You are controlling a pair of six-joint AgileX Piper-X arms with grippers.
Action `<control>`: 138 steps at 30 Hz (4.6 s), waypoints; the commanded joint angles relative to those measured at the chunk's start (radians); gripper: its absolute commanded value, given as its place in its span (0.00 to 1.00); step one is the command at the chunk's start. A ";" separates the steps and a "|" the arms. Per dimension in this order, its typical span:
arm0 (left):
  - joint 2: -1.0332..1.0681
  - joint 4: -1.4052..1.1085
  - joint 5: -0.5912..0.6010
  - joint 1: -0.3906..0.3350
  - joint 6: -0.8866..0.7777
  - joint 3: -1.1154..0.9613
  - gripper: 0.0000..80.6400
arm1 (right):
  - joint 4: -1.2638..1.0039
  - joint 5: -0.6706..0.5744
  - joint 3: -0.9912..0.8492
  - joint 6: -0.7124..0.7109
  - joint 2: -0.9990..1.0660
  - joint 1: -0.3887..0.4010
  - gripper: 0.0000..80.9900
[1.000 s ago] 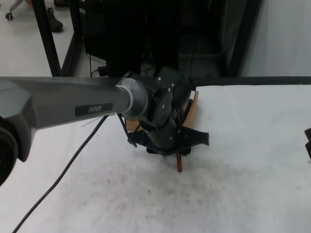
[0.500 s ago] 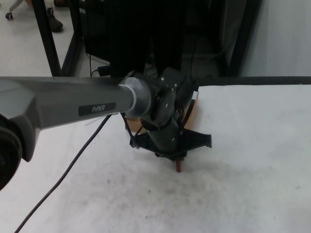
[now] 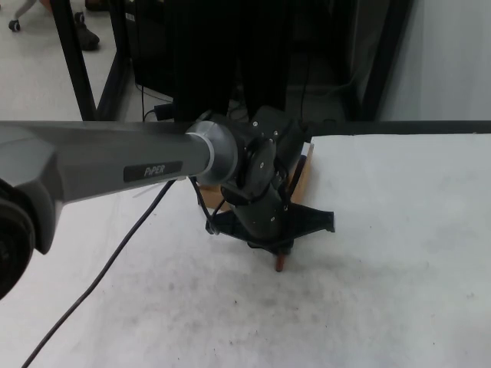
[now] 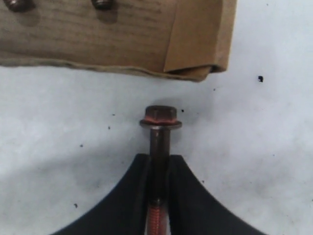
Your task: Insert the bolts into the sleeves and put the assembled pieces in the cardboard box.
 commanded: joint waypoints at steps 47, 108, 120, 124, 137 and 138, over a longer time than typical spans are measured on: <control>-1.169 -1.055 0.641 0.196 -0.311 0.909 0.01 | -0.615 -0.401 0.091 -0.016 0.112 0.317 0.00; -1.169 -1.081 0.690 0.284 -0.347 0.911 0.01 | -0.899 -0.362 0.091 0.097 0.171 0.392 0.00; -1.169 -1.081 0.698 0.284 -0.363 0.911 0.01 | -0.899 -0.343 0.091 0.096 0.171 0.392 0.00; -1.169 -1.081 0.698 0.284 -0.363 0.915 0.01 | -0.899 -0.343 0.091 0.098 0.171 0.392 0.00; -1.167 -1.081 0.689 0.236 -0.352 0.915 0.01 | -0.899 -0.343 0.091 0.104 0.171 0.392 0.00; -1.167 -1.081 0.689 0.236 -0.352 0.915 0.01 | -0.899 -0.343 0.091 0.104 0.171 0.392 0.00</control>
